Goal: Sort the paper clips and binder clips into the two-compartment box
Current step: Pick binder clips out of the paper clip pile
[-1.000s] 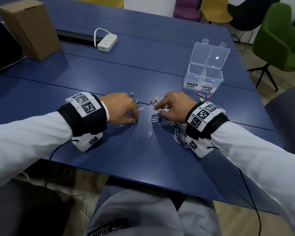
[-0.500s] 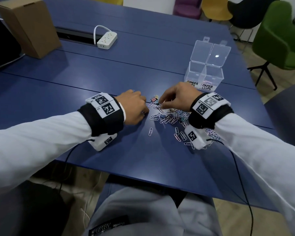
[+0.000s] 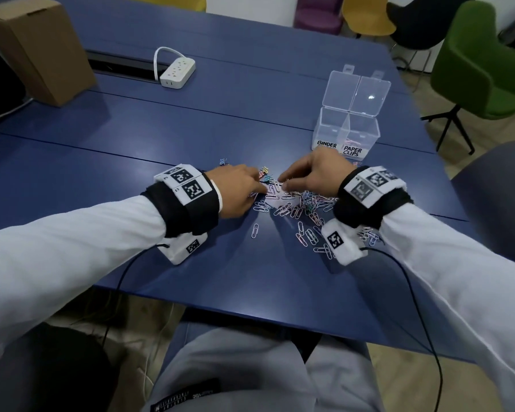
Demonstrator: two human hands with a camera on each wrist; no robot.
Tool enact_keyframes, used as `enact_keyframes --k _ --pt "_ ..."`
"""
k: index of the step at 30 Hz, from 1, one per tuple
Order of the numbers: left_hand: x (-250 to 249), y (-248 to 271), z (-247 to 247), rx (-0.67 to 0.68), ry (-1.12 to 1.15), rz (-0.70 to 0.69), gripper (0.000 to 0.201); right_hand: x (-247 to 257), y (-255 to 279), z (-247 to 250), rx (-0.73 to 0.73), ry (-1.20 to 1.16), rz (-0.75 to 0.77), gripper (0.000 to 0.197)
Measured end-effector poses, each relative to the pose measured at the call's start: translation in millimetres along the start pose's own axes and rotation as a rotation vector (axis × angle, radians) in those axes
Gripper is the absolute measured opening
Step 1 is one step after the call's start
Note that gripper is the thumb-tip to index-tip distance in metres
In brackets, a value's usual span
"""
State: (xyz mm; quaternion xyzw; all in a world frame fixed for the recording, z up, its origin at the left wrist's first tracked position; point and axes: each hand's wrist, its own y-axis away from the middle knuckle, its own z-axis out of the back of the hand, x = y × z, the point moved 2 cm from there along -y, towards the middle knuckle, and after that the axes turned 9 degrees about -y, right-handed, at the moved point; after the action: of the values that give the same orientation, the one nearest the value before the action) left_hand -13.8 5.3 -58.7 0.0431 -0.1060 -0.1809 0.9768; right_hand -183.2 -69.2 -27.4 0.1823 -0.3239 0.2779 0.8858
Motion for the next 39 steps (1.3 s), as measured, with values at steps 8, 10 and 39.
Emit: enact_keyframes --k 8,10,39 --pt "4 -3 6 0.014 0.075 0.027 0.038 -10 -14 5 -0.045 -0.156 -0.1 0.026" --pt "4 -9 8 0.018 0.111 0.055 0.043 -14 -13 1 -0.059 -0.146 -0.106 0.021" --pt "-23 -6 7 0.098 0.299 -0.049 0.05 -19 12 -11 0.02 0.407 -0.049 0.049"
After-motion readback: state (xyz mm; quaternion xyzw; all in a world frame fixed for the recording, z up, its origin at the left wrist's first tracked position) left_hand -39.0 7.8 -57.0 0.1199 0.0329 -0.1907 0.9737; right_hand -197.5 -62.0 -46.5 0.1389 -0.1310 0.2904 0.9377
